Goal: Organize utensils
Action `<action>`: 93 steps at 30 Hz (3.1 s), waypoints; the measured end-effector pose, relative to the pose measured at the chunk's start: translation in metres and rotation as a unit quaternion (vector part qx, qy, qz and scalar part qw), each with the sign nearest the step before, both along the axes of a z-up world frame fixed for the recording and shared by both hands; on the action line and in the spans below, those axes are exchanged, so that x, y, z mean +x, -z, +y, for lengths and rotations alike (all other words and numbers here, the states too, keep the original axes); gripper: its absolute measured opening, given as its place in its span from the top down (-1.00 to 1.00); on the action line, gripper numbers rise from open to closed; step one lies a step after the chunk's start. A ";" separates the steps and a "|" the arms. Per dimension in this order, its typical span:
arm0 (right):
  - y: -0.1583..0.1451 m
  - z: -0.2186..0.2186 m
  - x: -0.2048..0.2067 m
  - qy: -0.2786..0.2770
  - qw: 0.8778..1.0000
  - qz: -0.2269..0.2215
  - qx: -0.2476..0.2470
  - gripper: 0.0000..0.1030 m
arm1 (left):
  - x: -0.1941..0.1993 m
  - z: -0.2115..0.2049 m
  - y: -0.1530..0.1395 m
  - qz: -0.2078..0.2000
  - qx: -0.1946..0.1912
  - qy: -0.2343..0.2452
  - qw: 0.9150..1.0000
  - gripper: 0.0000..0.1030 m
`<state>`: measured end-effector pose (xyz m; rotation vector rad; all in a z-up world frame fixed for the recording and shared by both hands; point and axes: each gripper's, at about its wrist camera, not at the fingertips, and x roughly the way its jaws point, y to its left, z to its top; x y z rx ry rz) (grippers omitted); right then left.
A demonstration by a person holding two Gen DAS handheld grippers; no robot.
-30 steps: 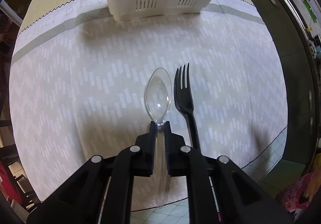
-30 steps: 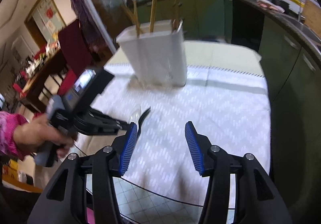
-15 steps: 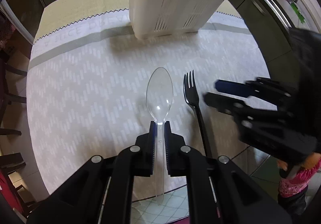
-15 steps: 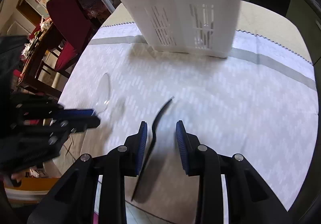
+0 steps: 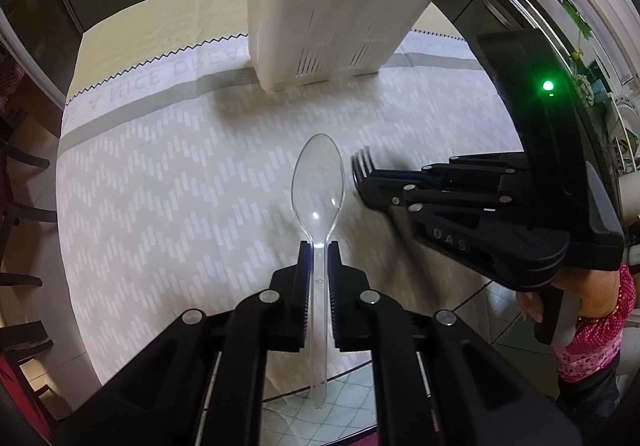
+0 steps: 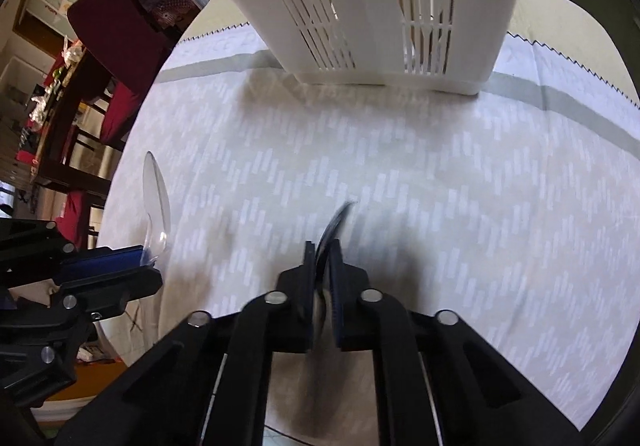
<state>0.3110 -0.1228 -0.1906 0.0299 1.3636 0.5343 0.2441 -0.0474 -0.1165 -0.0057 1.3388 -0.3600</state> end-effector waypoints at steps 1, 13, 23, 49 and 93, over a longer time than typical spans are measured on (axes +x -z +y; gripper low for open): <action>-0.005 -0.003 -0.002 0.003 1.000 -0.009 0.008 0.91 | -0.001 -0.001 -0.002 -0.003 0.001 0.002 1.000 0.84; -0.121 -0.071 -0.066 0.040 0.969 -0.169 0.176 0.91 | -0.009 0.001 -0.075 -0.076 -0.040 0.003 0.996 0.84; -0.172 -0.097 -0.086 0.050 0.941 -0.253 0.218 0.91 | 0.019 -0.003 -0.197 -0.257 -0.099 -0.025 0.961 0.83; -0.196 -0.117 -0.087 0.067 0.932 -0.288 0.208 0.91 | 0.125 -0.021 -0.131 -0.313 -0.044 -0.080 0.945 0.25; -0.159 -0.042 0.052 0.152 0.844 -0.501 0.113 0.67 | -0.043 0.022 -0.089 -0.272 -0.041 -0.026 0.961 -0.43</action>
